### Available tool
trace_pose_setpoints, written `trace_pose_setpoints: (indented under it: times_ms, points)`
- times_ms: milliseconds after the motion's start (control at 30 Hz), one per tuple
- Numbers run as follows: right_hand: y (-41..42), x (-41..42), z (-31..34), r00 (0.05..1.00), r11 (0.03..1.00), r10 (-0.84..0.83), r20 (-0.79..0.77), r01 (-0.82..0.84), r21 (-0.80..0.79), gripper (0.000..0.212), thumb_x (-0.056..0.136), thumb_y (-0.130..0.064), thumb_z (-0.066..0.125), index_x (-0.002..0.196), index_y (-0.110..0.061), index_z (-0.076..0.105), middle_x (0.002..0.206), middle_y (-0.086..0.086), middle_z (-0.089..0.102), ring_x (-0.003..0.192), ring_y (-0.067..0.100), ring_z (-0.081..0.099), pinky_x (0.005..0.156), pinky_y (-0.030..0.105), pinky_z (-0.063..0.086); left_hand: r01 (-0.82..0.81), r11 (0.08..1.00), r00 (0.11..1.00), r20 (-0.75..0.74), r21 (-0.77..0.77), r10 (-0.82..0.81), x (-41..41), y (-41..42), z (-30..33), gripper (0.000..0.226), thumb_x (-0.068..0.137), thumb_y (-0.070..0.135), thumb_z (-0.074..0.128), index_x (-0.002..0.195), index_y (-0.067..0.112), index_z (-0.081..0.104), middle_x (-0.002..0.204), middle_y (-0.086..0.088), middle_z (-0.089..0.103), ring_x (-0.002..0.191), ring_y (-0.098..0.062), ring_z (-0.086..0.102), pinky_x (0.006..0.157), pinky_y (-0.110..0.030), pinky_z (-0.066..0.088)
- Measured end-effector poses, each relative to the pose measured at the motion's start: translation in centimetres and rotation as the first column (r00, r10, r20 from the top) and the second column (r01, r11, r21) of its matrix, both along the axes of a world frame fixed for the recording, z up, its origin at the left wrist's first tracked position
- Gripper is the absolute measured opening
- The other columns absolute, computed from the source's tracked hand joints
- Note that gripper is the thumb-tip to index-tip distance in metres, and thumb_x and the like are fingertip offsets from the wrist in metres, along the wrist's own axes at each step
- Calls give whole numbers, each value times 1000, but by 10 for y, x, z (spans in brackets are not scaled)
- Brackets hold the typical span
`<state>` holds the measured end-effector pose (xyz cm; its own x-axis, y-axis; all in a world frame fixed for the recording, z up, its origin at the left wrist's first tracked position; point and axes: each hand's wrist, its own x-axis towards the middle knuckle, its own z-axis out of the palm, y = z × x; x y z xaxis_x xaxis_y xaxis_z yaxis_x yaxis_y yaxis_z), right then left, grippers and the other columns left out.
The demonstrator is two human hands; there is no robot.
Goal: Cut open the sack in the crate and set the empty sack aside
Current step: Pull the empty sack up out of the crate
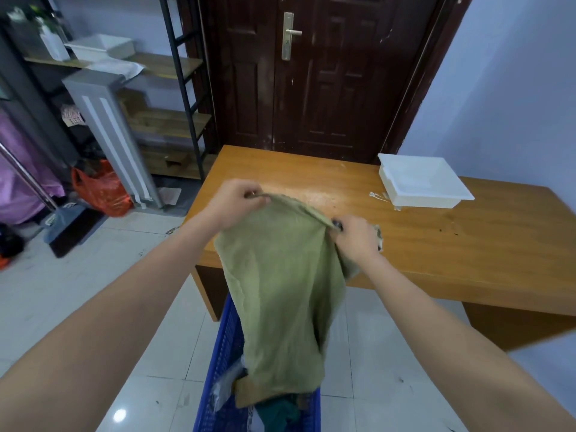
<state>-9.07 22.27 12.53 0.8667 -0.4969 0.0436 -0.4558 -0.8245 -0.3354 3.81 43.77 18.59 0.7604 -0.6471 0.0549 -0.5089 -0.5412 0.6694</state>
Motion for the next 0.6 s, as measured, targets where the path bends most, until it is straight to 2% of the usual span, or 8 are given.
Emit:
trace_pose_setpoints:
  times_ms: [67,133,200,267,367,433,500,600]
  points:
    - [1,2,14,960,997,-80,270,73,35,17,89,-20,55,101,-16,65,90,-4,60,81,19,55,65,30,43,-137,977,949,262,-163,177,4,7,3,22,91,34,58,84,14,63,71,-3,58,65,-19,51,58,-32,41]
    - [4,4,9,990,998,10,138,-18,55,22,89,-21,52,108,-15,63,101,0,66,89,24,60,71,34,49,-174,979,839,505,-103,202,-8,13,-13,21,93,31,54,99,14,65,88,-2,64,81,-21,57,64,-32,43]
    - [16,2,-7,865,968,251,-434,-233,95,32,90,-17,49,119,-11,61,112,13,68,98,32,63,78,38,53,127,890,953,196,438,-232,-34,12,-50,17,95,23,50,104,15,63,94,-2,61,85,-22,57,68,-32,45]
    - [23,-1,-5,776,946,301,-555,-315,74,35,89,-14,47,121,-9,61,114,14,68,99,33,63,80,39,54,501,551,862,-329,668,-385,-49,17,-73,14,95,18,48,92,17,62,87,1,58,81,-20,55,71,-31,47]
    - [22,12,28,989,990,120,85,-125,65,34,85,-4,44,112,-7,64,114,13,66,103,32,60,78,35,47,76,939,986,117,336,-122,-27,11,-46,23,97,18,45,110,11,64,102,-10,68,91,-30,63,77,-42,53]
    - [15,8,37,915,993,-73,397,30,115,33,84,1,43,109,-8,62,112,10,64,103,30,58,77,35,42,-126,992,930,347,-6,120,-17,9,-19,26,98,21,45,115,9,62,104,-14,68,92,-33,62,76,-40,51]
    - [18,3,26,996,996,54,76,-59,69,30,86,0,44,109,-8,60,115,15,63,100,33,59,79,38,46,112,908,963,181,403,-199,-16,8,-3,26,99,23,46,111,12,65,97,-9,64,84,-29,58,72,-35,47]
    - [28,-8,-11,825,971,240,-512,-203,129,19,90,-8,42,97,-5,59,107,21,65,86,33,59,69,39,46,291,531,935,-118,796,-335,-29,5,-17,31,98,32,46,101,9,67,90,-7,63,76,-26,56,66,-33,44]
